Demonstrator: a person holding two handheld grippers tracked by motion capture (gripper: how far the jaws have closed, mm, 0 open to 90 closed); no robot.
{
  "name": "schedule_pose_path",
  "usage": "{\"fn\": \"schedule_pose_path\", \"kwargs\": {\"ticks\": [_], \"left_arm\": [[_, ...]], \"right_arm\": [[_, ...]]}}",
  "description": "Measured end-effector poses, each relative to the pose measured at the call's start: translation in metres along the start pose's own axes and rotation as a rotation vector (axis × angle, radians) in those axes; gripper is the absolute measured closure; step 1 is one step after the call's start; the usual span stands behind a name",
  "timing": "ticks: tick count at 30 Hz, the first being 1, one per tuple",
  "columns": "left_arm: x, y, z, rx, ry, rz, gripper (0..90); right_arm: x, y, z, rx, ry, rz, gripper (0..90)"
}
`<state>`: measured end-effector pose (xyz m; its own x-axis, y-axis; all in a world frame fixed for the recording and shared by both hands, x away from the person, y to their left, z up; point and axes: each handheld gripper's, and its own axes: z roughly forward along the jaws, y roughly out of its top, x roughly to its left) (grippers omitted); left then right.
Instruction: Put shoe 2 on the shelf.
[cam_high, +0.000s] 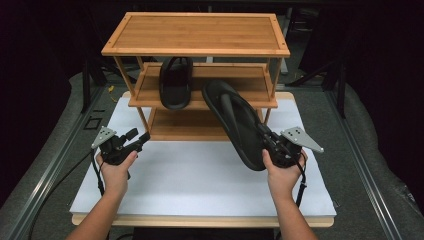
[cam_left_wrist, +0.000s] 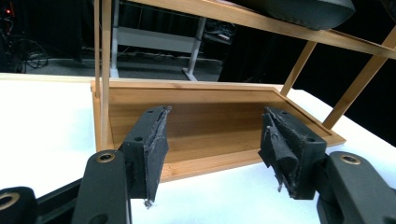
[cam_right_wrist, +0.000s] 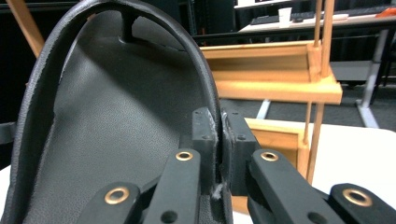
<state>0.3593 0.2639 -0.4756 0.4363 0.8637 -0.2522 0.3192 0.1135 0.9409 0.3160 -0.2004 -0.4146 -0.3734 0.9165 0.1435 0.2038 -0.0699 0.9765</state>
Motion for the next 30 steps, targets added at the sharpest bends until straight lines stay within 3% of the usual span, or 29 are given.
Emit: {"fn": "schedule_pose_path", "kwargs": {"ticks": [3,5,9,13,16,18,19,21,23,27,30], "left_arm": [[0.0,0.0,0.0,0.001,-0.001,-0.001,41.1],[0.001,0.0,0.0,0.0,-0.002,-0.004,41.1],[0.001,0.0,0.001,0.003,0.001,-0.007,41.1],[0.002,-0.001,0.001,0.004,0.001,-0.009,41.0],[0.003,-0.001,0.001,0.005,0.0,-0.012,41.1],[0.003,-0.001,0.001,0.006,0.001,-0.013,41.1],[0.003,-0.001,0.001,0.007,0.0,-0.015,41.1],[0.004,-0.001,0.001,0.006,0.001,-0.018,41.1],[0.004,-0.001,0.001,0.003,0.001,-0.022,41.1],[0.005,-0.001,0.0,0.003,0.004,-0.027,41.1],[0.006,-0.002,0.001,0.003,0.005,-0.034,41.1]], "right_arm": [[-0.002,0.006,0.007,-0.006,-0.02,-0.001,85.0],[-0.004,0.011,0.013,-0.012,0.0,0.008,85.0],[-0.005,0.02,0.023,-0.026,-0.035,0.018,85.0],[-0.005,0.03,0.034,-0.048,-0.039,0.027,85.0],[-0.004,0.036,0.041,-0.06,-0.066,0.021,85.0],[-0.005,0.04,0.047,-0.063,-0.05,0.011,85.0],[-0.003,0.042,0.049,-0.063,-0.093,0.007,85.0],[-0.004,0.045,0.054,-0.066,-0.065,-0.001,85.0],[-0.002,0.049,0.06,-0.069,-0.101,-0.006,85.0],[-0.001,0.053,0.073,-0.065,-0.084,-0.007,85.0],[0.002,0.056,0.084,-0.05,-0.114,-0.016,84.9]]}}
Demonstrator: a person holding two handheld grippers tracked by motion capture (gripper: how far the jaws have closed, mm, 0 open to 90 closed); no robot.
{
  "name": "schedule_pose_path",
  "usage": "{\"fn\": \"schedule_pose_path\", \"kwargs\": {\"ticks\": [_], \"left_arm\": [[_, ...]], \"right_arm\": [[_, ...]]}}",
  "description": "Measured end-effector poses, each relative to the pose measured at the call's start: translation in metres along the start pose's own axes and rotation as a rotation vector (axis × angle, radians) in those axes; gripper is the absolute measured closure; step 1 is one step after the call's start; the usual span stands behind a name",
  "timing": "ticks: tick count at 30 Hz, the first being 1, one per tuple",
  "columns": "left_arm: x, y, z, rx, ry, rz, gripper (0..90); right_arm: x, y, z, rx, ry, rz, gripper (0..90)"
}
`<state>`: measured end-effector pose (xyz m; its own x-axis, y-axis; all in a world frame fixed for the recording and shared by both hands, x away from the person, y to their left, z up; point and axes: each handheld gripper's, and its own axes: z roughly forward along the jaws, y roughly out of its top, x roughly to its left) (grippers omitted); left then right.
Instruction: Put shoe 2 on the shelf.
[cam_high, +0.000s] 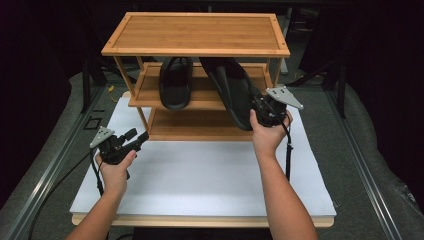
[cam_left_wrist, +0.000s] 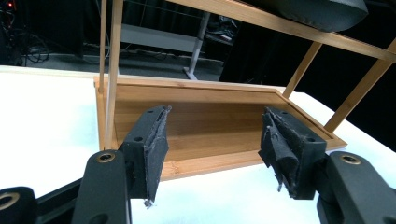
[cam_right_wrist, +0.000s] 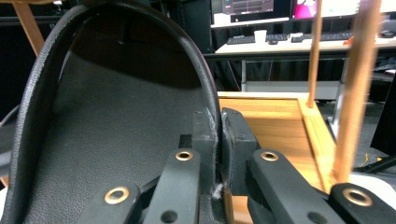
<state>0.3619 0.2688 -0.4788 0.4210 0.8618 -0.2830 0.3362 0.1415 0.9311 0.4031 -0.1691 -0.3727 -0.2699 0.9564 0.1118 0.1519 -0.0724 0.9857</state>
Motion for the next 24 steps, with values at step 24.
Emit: {"fn": "schedule_pose_path", "kwargs": {"ticks": [24], "left_arm": [[0.003,0.001,-0.003,-0.015,0.003,-0.019,41.1]], "right_arm": [[0.017,0.008,0.059,0.066,-0.037,-0.038,84.9]]}}
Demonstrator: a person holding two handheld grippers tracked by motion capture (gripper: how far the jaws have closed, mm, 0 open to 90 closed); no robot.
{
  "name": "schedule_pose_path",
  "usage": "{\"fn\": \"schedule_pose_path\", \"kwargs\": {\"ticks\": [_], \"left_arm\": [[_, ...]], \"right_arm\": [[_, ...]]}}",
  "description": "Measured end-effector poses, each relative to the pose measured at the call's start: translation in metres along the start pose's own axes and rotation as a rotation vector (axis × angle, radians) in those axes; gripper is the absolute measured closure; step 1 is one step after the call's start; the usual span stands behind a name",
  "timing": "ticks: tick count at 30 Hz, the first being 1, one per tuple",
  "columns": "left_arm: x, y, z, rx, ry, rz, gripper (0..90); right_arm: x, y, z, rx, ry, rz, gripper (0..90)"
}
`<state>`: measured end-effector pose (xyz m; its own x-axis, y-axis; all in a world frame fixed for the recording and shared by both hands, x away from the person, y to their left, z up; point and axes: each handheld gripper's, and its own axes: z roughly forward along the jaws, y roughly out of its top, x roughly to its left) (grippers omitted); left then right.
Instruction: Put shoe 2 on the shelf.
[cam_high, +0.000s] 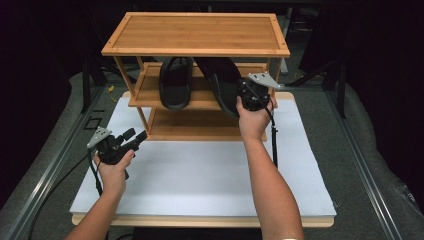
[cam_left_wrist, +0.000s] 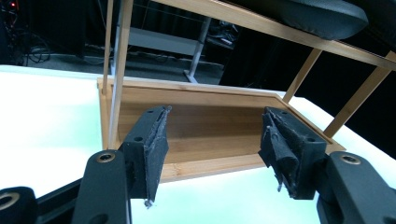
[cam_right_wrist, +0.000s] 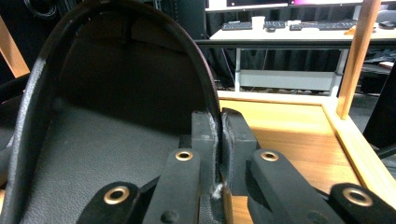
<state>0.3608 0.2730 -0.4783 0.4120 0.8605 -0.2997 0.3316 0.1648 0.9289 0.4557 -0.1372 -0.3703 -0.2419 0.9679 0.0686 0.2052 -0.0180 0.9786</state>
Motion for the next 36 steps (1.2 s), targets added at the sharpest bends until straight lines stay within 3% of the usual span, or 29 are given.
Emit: {"fn": "schedule_pose_path", "kwargs": {"ticks": [7,18,30,31,33,36], "left_arm": [[0.0,-0.001,0.001,0.004,0.0,0.001,41.1],[0.001,0.0,0.0,0.001,0.0,-0.004,41.1],[0.002,-0.002,0.001,0.006,0.004,-0.002,41.1],[0.002,-0.002,0.0,0.007,0.005,-0.001,41.0],[0.001,-0.002,0.001,0.009,0.005,0.0,41.0],[0.0,-0.002,0.002,0.013,0.005,0.014,40.8]], "right_arm": [[0.002,0.003,0.008,0.012,0.035,-0.019,84.9],[-0.003,0.007,0.018,0.035,0.001,-0.031,84.8],[-0.007,0.003,0.027,0.076,-0.04,-0.014,81.2],[-0.007,0.002,0.027,0.085,-0.026,-0.003,80.3],[-0.009,0.002,0.026,0.055,-0.015,0.042,82.4],[-0.009,0.004,0.025,0.06,0.001,0.039,78.9]]}}
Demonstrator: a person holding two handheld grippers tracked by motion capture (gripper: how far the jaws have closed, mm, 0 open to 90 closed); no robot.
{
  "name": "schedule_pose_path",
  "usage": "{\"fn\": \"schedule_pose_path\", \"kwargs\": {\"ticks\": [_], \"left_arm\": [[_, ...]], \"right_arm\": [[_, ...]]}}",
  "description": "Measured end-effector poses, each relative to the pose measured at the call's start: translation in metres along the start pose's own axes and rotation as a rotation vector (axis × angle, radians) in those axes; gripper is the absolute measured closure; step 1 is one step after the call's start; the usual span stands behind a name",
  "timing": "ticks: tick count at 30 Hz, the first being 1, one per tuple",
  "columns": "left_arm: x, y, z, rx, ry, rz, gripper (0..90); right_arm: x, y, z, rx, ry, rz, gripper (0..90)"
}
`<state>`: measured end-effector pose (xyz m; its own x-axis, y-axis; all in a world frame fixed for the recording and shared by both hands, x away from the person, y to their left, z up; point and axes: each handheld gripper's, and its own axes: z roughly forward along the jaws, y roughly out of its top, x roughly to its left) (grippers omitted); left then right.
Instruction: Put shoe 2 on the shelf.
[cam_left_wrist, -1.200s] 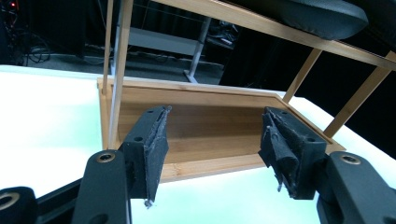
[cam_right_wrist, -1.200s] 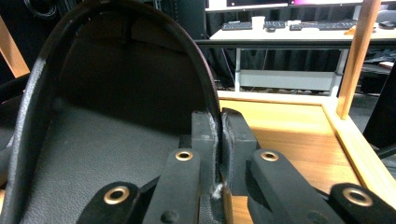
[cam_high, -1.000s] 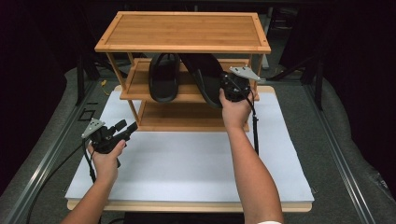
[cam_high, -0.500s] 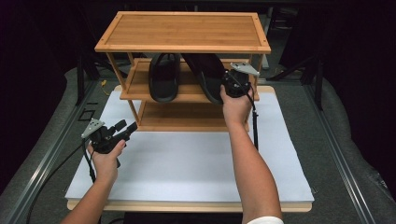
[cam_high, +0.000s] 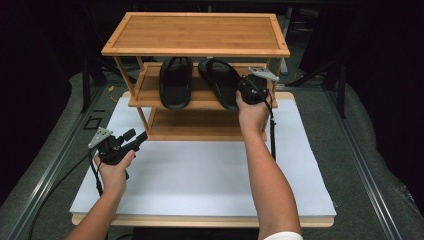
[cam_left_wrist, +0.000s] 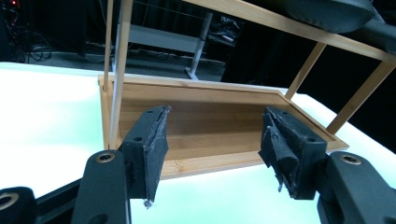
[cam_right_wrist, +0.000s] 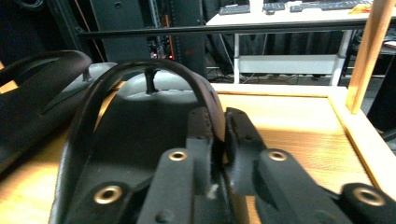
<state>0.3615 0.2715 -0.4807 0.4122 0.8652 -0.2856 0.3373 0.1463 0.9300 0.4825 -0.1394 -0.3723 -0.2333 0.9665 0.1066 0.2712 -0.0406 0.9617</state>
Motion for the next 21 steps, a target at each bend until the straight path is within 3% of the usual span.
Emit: {"fn": "schedule_pose_path", "kwargs": {"ticks": [2,3,4,5,6,8,10,13,15,21], "left_arm": [[-0.002,0.0,0.001,0.004,0.005,0.02,40.1],[-0.003,0.001,0.002,0.009,0.008,0.028,39.7],[-0.004,0.001,0.003,0.01,0.009,0.036,39.4],[-0.006,0.003,0.004,0.015,0.012,0.043,39.4],[-0.007,0.004,0.005,0.015,0.015,0.05,39.4],[-0.011,0.008,0.007,0.017,0.016,0.075,39.1],[-0.016,0.014,0.008,0.006,0.011,0.086,39.0],[-0.022,0.027,0.01,-0.021,-0.002,0.091,37.6],[-0.027,0.04,0.014,-0.037,-0.004,0.095,35.9],[-0.042,0.072,0.033,-0.047,-0.002,0.126,27.3]], "right_arm": [[0.0,-0.002,-0.002,-0.002,-0.004,0.0,74.6],[-0.001,-0.003,-0.004,-0.004,0.026,0.004,72.6],[0.0,-0.004,-0.006,-0.01,-0.006,-0.002,70.5],[0.0,-0.005,-0.009,-0.02,0.005,-0.002,68.8],[-0.002,-0.006,-0.013,-0.03,0.061,0.004,68.1],[-0.003,-0.007,-0.019,-0.036,0.083,-0.002,65.2],[-0.002,-0.006,-0.026,-0.033,0.057,-0.024,63.8],[-0.002,-0.006,-0.037,-0.043,0.074,-0.038,60.4],[-0.003,-0.006,-0.042,-0.029,0.122,-0.046,58.5],[-0.001,-0.011,-0.057,-0.032,0.099,-0.095,54.6]]}}
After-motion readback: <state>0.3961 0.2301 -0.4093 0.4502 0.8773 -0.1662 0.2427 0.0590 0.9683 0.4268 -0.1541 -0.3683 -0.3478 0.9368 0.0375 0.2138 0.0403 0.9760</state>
